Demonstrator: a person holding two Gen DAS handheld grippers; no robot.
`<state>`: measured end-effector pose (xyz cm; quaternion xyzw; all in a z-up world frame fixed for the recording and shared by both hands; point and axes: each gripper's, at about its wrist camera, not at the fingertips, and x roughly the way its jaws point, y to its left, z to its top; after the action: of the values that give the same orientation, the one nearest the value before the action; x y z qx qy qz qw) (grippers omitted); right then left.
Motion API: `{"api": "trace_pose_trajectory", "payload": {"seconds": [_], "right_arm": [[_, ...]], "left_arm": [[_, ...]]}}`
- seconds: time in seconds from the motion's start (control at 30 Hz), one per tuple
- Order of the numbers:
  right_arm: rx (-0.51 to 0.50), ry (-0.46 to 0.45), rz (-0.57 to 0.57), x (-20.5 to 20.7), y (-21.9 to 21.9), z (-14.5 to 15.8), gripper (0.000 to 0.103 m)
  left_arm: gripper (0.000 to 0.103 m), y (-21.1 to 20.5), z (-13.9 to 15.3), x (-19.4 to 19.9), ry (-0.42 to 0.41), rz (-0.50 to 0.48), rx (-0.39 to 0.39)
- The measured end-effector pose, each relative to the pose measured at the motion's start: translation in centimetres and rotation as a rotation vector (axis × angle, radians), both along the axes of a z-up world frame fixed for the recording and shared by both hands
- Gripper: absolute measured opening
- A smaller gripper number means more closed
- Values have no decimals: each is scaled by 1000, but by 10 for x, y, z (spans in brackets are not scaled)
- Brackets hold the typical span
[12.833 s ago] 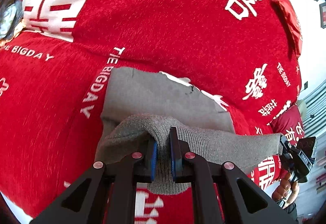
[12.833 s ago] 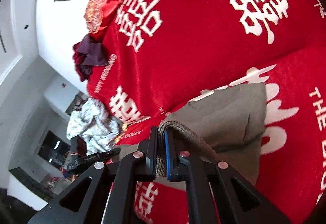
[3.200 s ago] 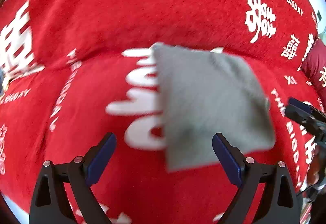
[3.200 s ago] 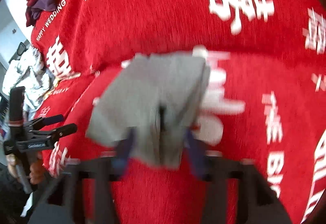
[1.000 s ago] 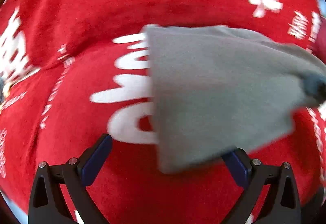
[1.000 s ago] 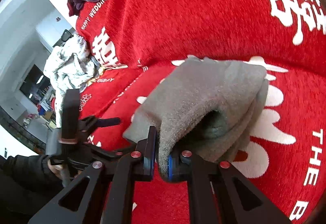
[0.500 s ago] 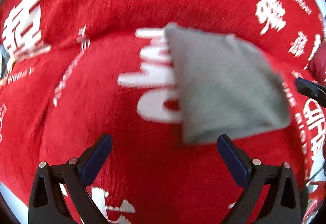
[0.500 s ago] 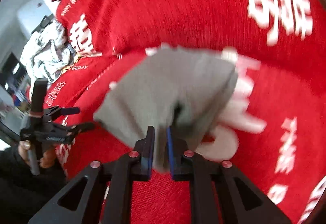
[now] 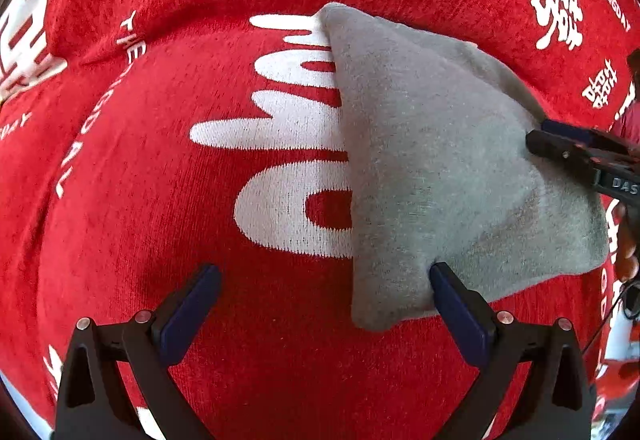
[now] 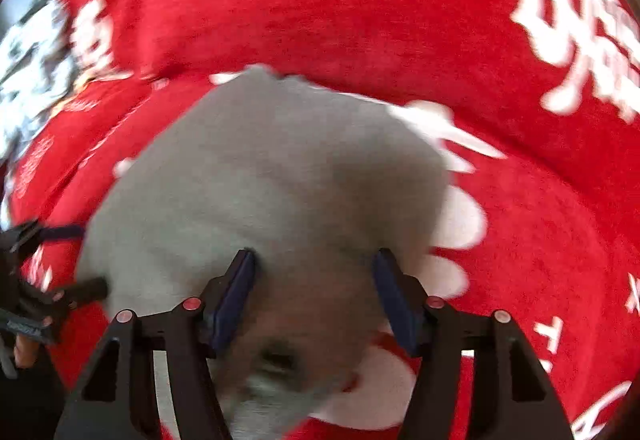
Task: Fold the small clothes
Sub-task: 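Grasp the folded sweater edge with the right gripper and fold it over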
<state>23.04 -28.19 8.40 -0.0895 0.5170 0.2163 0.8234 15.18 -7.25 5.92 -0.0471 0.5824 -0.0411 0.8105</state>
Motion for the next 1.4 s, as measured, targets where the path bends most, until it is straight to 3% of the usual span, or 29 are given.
{"api": "trace_pose_trajectory", "payload": {"seconds": [0.07, 0.17, 0.23, 0.27, 0.33, 0.4, 0.5, 0.63, 0.73, 0.83, 0.93, 1.0, 1.17, 1.3, 1.4], "right_arm": [[12, -22, 33, -9, 6, 12, 64], [126, -44, 135, -32, 17, 27, 66], [41, -60, 150, -39, 24, 16, 66], [-21, -46, 129, -36, 20, 5, 65], [76, -8, 73, -31, 1, 2, 66], [115, 16, -4, -29, -20, 13, 66], [171, -37, -28, -32, -37, 34, 68], [136, -63, -29, -10, -19, 39, 69], [82, -11, -15, 17, 11, 18, 69], [30, 58, -37, 35, 19, -11, 71], [66, 40, -93, 44, 16, -11, 72], [65, 36, -124, 48, 16, -7, 72], [72, -41, -147, 26, 10, 20, 73], [96, -86, -131, 4, 5, 37, 73], [78, -92, -81, -12, 11, 37, 73]], "left_arm": [[103, -4, 14, -4, -36, -14, 2], [103, -14, 28, -12, -99, -42, 27], [103, -20, 11, -6, -44, -58, 112], [103, -19, -5, -4, 27, -75, 124], [103, -9, -6, -10, 39, -42, 49], [103, -3, 11, -13, 1, -31, 6], [103, -9, 27, 0, -64, -33, 11], [103, -37, 18, 50, -37, -24, 28], [103, -51, -2, 85, 13, 22, 89], [103, -51, -17, 94, 41, 62, 56], [103, -47, -22, 97, 44, 77, -1], [103, -47, -20, 99, 37, 68, 6], [103, -51, -1, 95, -69, 37, 71], [103, -53, -11, 101, -49, 31, 120], [103, -51, -12, 100, -44, 42, 107]]}}
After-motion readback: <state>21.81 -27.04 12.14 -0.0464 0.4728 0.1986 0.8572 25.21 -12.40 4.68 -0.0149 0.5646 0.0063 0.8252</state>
